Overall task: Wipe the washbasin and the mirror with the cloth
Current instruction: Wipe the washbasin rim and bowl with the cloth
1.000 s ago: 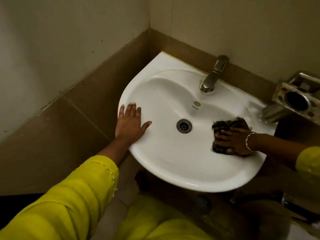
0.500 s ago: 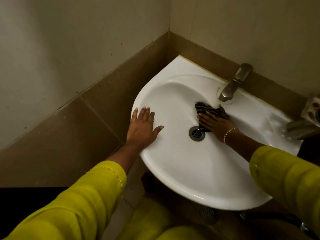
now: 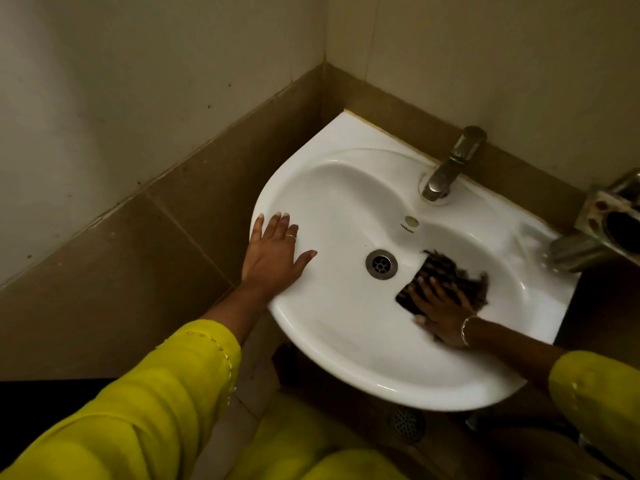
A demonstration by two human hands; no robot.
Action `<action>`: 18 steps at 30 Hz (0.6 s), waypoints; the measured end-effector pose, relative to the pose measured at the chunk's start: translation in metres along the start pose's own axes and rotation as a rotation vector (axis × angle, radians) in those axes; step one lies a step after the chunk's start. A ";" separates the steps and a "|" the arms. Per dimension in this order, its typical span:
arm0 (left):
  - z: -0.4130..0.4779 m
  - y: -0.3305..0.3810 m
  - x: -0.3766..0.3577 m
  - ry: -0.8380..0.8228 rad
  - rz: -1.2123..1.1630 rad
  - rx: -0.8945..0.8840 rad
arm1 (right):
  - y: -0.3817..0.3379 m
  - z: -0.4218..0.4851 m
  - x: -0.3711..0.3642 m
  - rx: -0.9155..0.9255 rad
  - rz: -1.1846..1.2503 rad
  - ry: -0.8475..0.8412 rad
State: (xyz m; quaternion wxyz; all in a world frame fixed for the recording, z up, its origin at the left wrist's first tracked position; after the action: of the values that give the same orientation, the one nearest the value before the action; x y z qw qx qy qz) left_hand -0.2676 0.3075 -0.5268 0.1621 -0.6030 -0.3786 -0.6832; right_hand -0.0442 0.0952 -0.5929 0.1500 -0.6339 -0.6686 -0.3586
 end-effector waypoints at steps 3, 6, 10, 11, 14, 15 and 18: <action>0.000 0.001 0.000 0.005 -0.015 0.002 | -0.036 -0.022 0.008 0.189 0.190 -0.032; 0.000 0.001 -0.001 0.022 -0.025 0.006 | -0.072 -0.026 0.015 0.483 0.509 0.084; 0.000 0.001 0.000 0.053 -0.057 0.000 | -0.115 -0.023 0.051 0.717 0.834 0.309; 0.000 0.002 0.000 0.068 -0.069 -0.003 | -0.122 -0.019 0.061 0.728 0.806 0.371; 0.000 0.002 0.002 0.100 -0.109 -0.005 | -0.132 0.010 0.089 0.697 0.593 0.577; 0.000 0.002 0.003 0.103 -0.124 -0.003 | -0.133 0.022 0.099 0.685 0.518 0.653; 0.001 0.001 0.002 0.103 -0.146 0.002 | -0.128 0.059 0.125 0.603 0.262 0.787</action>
State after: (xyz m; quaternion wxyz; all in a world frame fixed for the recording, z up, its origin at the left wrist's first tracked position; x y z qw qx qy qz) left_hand -0.2666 0.3082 -0.5241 0.1317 -0.5376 -0.4134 -0.7230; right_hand -0.1706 0.2351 -0.5889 0.6103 -0.4580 -0.5500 -0.3395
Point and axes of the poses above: each hand's wrist, its own z-axis towards the middle knuckle, its own x-axis out of the back of the hand, y = z × x, the point moved 3 cm from there along z, towards the middle knuckle, and after that the axes turned 15 degrees about -z, right-handed, at the moved point
